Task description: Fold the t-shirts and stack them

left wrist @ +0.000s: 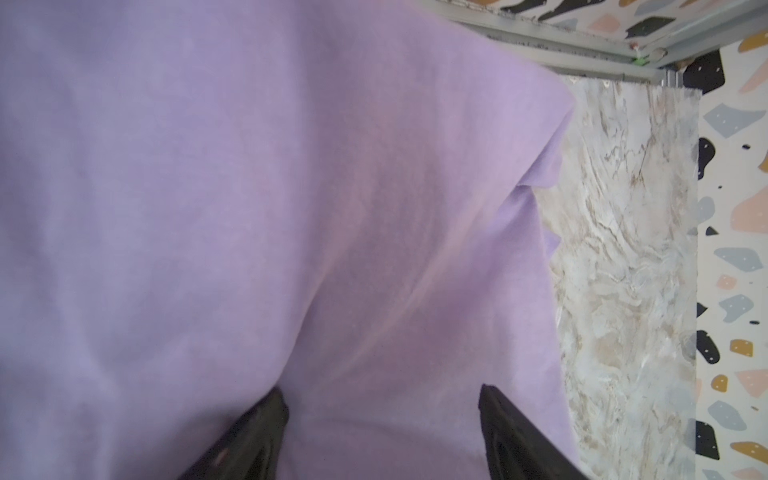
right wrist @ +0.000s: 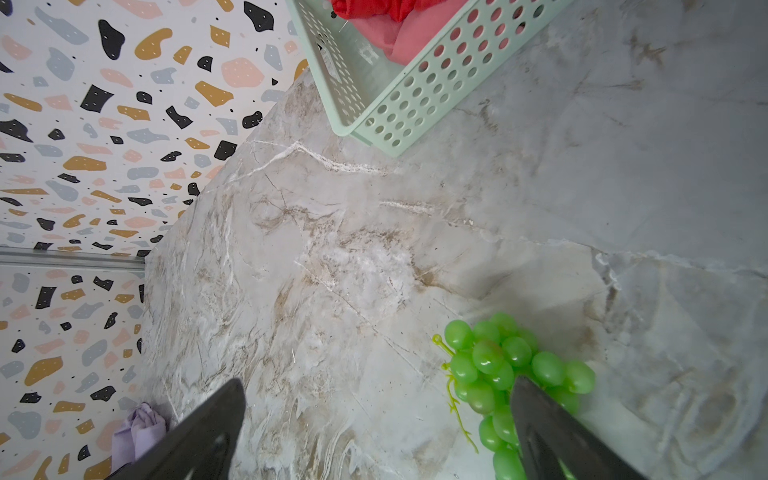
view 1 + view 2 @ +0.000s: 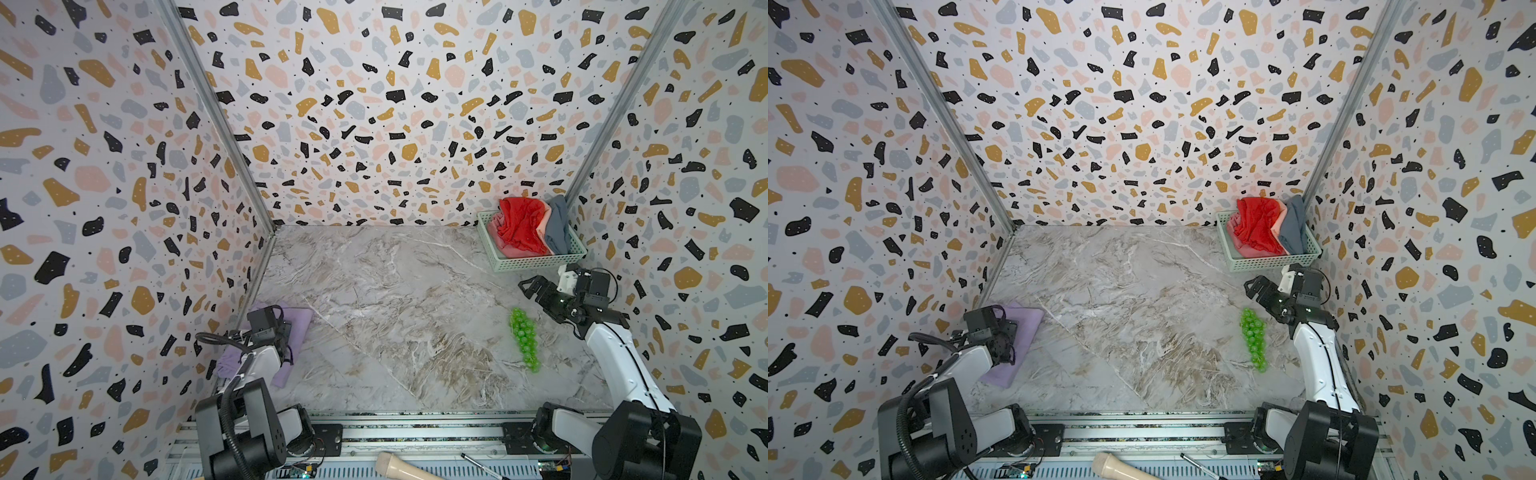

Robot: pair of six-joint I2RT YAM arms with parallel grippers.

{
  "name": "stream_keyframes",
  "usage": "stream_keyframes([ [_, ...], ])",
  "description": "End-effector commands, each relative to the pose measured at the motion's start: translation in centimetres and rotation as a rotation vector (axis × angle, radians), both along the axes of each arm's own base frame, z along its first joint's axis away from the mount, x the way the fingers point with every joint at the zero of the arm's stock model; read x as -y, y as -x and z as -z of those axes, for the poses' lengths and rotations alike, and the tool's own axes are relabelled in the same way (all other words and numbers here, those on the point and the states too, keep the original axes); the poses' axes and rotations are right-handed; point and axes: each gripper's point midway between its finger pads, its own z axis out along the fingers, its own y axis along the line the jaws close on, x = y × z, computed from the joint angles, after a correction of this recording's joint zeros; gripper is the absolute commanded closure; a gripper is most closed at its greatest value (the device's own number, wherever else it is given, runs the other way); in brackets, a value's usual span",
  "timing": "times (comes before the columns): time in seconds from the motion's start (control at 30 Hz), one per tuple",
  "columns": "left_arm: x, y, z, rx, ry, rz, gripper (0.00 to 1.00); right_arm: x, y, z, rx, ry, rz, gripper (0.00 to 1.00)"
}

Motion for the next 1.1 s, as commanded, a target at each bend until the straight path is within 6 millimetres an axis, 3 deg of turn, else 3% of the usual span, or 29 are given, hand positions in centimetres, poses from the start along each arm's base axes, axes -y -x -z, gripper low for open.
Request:
stream_keyframes([
  [0.0,3.2,7.9,6.1,-0.270,0.170,-0.085,0.23,0.0,-0.3,-1.0,0.031,0.002,-0.008,0.01],
  [0.23,6.0,9.2,7.3,-0.175,0.316,-0.134,0.23,-0.1,0.0,-0.3,0.016,0.003,-0.018,0.01],
  [0.4,6.9,7.9,6.4,-0.089,0.374,-0.125,0.24,-0.2,0.1,0.1,0.008,0.003,-0.025,0.01],
  [0.47,6.6,6.9,5.2,-0.066,0.359,-0.096,0.24,-0.2,0.1,0.0,0.010,0.007,-0.028,0.01],
  [0.67,3.0,3.6,-2.7,-0.074,0.090,0.082,0.22,0.0,0.1,0.0,0.014,0.033,-0.035,0.01],
  [0.77,1.7,1.9,-7.5,-0.024,-0.031,0.146,0.22,0.8,0.0,-0.2,0.016,0.081,-0.012,0.01],
  [0.8,1.3,0.8,-9.6,0.022,-0.079,0.175,0.21,1.0,0.0,-0.2,0.014,0.098,-0.004,0.01],
  [0.93,0.8,-4.7,-16.2,0.167,-0.265,0.377,0.00,2.6,-0.4,0.0,0.005,0.179,0.040,0.01],
  [1.0,-0.3,-6.9,-18.7,0.154,-0.379,0.447,0.00,3.6,-0.6,-0.1,-0.010,0.226,0.074,0.01],
  [1.07,-1.6,-8.2,-20.0,0.147,-0.489,0.465,0.00,4.4,-0.8,-0.4,-0.008,0.261,0.097,0.01],
])
